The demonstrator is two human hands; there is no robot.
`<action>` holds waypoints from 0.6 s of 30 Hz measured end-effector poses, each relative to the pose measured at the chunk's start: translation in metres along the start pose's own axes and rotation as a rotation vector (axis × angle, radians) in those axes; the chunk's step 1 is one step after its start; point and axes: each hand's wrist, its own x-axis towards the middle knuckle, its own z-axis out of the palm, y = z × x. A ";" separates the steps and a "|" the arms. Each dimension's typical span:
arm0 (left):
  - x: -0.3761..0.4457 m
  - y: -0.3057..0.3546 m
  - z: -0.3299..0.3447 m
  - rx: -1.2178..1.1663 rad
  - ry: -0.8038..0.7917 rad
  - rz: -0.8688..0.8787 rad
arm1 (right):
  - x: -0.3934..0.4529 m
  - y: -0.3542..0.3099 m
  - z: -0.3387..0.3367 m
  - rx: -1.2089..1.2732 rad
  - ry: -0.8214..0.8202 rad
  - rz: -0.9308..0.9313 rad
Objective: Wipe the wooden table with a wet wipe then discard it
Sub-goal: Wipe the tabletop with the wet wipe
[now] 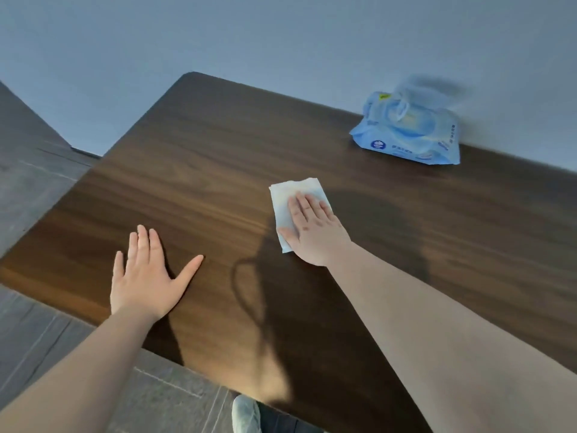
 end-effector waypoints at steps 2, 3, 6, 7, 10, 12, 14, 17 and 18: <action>0.003 -0.017 0.000 0.015 -0.001 0.015 | 0.027 -0.036 -0.001 -0.002 0.012 -0.064; 0.004 -0.019 0.001 0.016 0.005 0.029 | 0.040 -0.052 -0.001 -0.006 0.018 -0.090; 0.006 -0.017 0.002 0.001 0.010 0.040 | 0.072 -0.095 -0.002 -0.021 0.027 -0.156; 0.006 -0.017 0.002 -0.002 0.006 0.044 | 0.082 -0.110 -0.003 -0.025 0.023 -0.180; 0.008 -0.017 0.002 -0.042 -0.010 0.036 | 0.107 -0.152 -0.003 -0.043 0.015 -0.240; 0.009 -0.018 0.002 -0.073 0.005 0.030 | 0.124 -0.177 -0.004 -0.052 0.020 -0.275; 0.009 -0.018 0.002 -0.090 0.038 0.037 | 0.140 -0.197 -0.003 -0.067 0.028 -0.306; 0.009 -0.019 0.002 -0.114 0.045 0.051 | 0.161 -0.222 -0.001 -0.092 0.056 -0.333; 0.008 -0.019 0.002 -0.123 0.045 0.058 | 0.165 -0.228 0.000 -0.100 0.073 -0.338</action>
